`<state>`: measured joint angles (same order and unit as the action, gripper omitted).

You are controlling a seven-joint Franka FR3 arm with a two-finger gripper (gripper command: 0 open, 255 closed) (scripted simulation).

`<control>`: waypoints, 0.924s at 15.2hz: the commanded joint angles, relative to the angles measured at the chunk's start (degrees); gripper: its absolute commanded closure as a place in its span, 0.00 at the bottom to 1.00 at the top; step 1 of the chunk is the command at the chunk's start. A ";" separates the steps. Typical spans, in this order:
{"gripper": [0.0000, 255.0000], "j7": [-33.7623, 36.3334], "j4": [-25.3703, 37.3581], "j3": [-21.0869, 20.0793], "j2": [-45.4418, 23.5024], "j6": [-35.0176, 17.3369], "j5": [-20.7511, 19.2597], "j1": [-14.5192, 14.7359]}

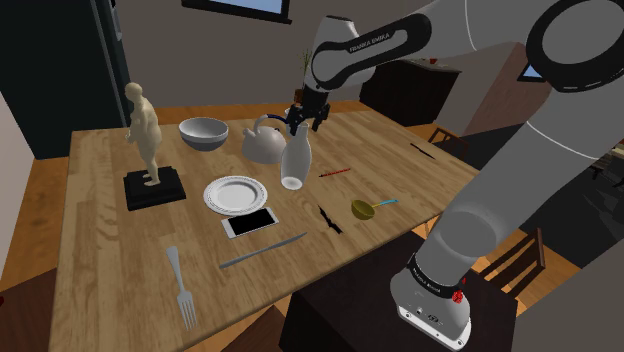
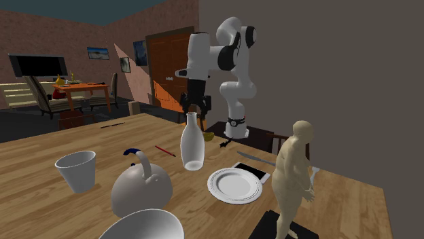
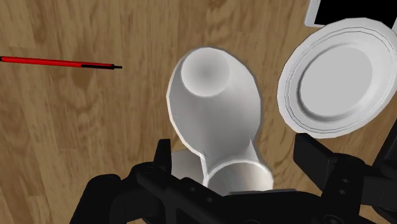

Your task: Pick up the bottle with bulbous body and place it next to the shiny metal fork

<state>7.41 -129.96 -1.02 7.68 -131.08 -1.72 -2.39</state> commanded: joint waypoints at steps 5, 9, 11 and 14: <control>0.00 -0.06 -0.16 0.04 -0.24 -0.43 -0.01 -0.04; 1.00 -0.06 -0.16 0.04 -0.24 -0.43 -0.01 -0.04; 1.00 -0.07 -0.16 0.05 -0.24 -0.43 -0.01 -0.04; 1.00 -0.07 -0.15 0.05 -0.25 -0.43 -0.01 -0.04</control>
<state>7.35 -130.12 -0.98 7.41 -131.51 -1.73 -2.43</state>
